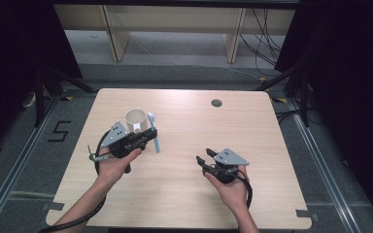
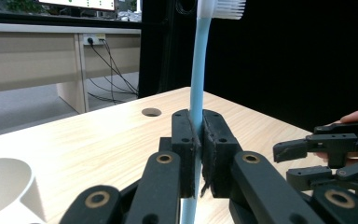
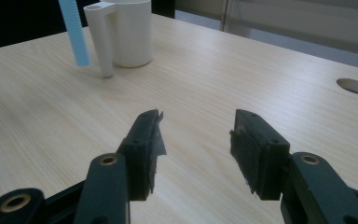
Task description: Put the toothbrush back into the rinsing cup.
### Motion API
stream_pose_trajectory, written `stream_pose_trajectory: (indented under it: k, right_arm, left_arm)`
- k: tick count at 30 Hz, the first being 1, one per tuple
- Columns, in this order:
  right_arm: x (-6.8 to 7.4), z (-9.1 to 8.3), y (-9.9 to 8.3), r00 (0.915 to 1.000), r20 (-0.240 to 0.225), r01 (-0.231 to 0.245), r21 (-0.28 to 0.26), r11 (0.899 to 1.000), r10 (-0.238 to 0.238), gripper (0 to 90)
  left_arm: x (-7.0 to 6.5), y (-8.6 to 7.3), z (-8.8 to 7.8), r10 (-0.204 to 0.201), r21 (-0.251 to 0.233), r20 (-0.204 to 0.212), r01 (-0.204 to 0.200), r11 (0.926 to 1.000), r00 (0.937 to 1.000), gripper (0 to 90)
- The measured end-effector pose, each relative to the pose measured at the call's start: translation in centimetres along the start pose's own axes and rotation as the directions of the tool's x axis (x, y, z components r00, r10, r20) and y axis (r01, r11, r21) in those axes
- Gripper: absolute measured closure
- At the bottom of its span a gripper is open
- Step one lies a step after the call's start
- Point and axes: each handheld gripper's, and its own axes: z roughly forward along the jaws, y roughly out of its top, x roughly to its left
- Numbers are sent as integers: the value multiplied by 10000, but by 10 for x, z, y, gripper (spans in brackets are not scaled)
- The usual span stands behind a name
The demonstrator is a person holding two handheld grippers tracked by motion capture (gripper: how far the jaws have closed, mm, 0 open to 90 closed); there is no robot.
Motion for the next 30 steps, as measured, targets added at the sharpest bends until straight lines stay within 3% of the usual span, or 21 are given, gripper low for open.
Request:
stream_pose_trajectory:
  k: [1,4,5,6,10,11,13,17,20,21,22,23,25,30]
  right_arm:
    - [0,-2,-1,9997,148,-172,80,9998,171,521]
    - [-5,-3,-4,9997,254,-62,-120,9999,65,524]
    - [-8,-6,-4,9984,550,123,-63,9999,-120,526]
    - [-7,-7,-5,9987,491,-142,-52,9999,144,527]
    - [-14,-10,-9,9963,850,-126,-151,9998,138,534]
    - [-13,-11,-10,9955,838,-440,-50,9990,443,535]
    - [-18,-11,-12,9954,952,-113,-160,9998,128,537]
    - [-21,-12,-16,9928,1156,-277,-283,9992,308,541]
    - [-23,-12,-18,9934,1042,-464,-159,9988,478,541]
    - [-24,-12,-18,9936,1077,-322,-182,9993,340,541]
    - [-24,-12,-19,9926,1146,-357,-350,9987,395,542]
    - [-22,-13,-19,9909,1194,-604,-193,9980,623,542]
    - [-25,-13,-19,9921,1218,-251,-319,9992,288,543]
    - [-25,-14,-19,9915,1234,-376,-262,9989,405,544]
  left_arm:
    - [1,1,-1,29,1,-55,-29,10000,10000,836]
    - [3,3,-4,65,-37,-116,-66,10000,9999,836]
    - [4,3,-5,98,-56,-236,-100,9999,9997,836]
    - [5,4,-5,185,-103,-257,-188,9998,9995,836]
    - [8,8,-8,191,-200,-395,-199,9996,9990,836]
    - [9,9,-9,212,-212,-426,-221,9995,9989,836]
    - [11,11,-10,216,-244,-494,-228,9994,9985,836]
    - [16,14,-11,209,-296,-616,-227,9993,9979,836]
    - [17,15,-13,54,-334,-710,-78,9994,9975,836]
    - [18,16,-13,205,-335,-706,-229,9992,9973,836]
    - [17,16,-14,-7,-357,-751,-20,9994,9972,836]
    - [19,17,-14,220,-361,-747,-247,9990,9970,836]
    - [19,18,-15,160,-385,-763,-190,9991,9970,836]
    - [20,22,-16,220,-418,-803,-254,9988,9965,836]
